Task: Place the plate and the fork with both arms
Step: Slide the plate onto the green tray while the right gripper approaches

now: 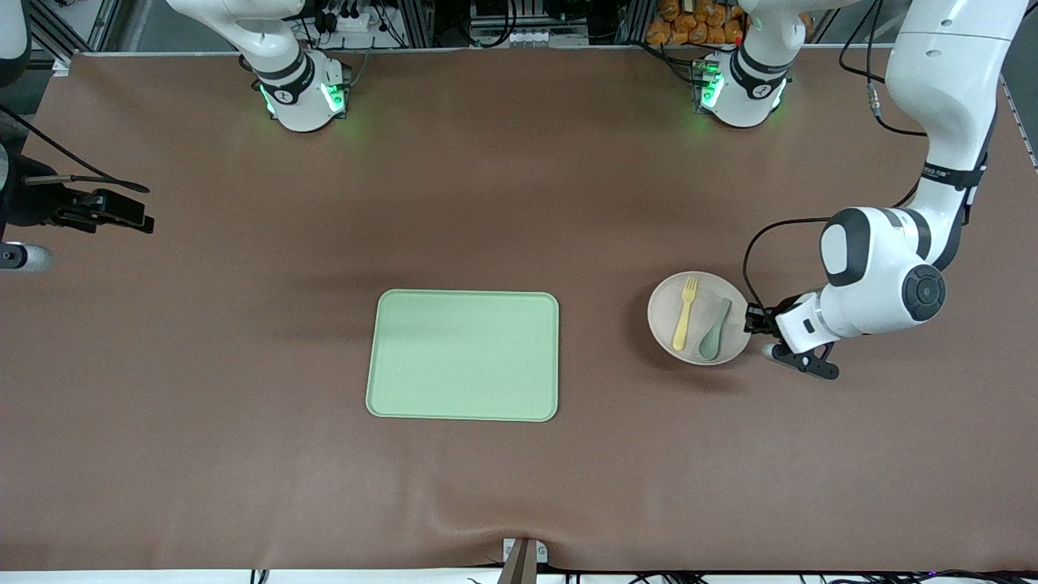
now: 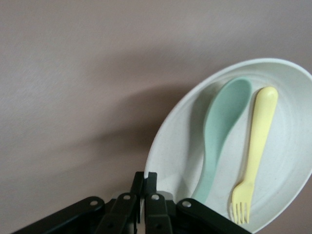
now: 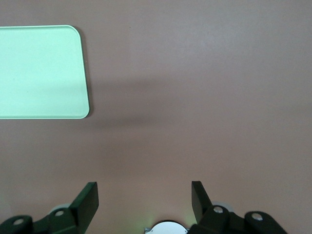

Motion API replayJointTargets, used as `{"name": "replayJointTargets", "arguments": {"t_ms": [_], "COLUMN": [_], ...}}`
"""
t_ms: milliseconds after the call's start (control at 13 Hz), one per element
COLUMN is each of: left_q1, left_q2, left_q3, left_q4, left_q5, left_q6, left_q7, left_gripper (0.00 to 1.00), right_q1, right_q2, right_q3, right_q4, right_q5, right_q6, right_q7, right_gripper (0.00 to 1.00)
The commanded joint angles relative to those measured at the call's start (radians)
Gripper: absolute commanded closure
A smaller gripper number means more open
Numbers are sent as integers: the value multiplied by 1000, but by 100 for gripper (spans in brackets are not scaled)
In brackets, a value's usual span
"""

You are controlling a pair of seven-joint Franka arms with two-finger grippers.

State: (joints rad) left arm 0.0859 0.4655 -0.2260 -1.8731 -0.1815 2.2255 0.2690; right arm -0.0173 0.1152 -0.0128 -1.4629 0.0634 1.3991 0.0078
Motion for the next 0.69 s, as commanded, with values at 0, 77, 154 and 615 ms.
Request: {"name": "replayJointTargets", "arguments": {"t_ms": [0,77,154,615], "left_q1": [-76,-102,-133,-345], "left_q2": [28,41,57,217], "left_q3": [-1,-1,-3,-1], "left_q4": [74,101,135,374], "left_q5": [-19,-27,-48,-138], "left_q6": [-26,-27,-26,-24], "left_q7": [-144,-190,-239,-659], "left_gripper": [100,100,100,100], "right_q1": [13,14,17,97], "right_q2": [1,3,3,99], "right_q3": [7,8,8,8], "right_q4": [10,10,12,33], "right_q5": [15,16,25,58], "right_q6": [17,34,38,126], "right_q7": [-11,-11,-9,32], "right_gripper": [11,8,5,6]}}
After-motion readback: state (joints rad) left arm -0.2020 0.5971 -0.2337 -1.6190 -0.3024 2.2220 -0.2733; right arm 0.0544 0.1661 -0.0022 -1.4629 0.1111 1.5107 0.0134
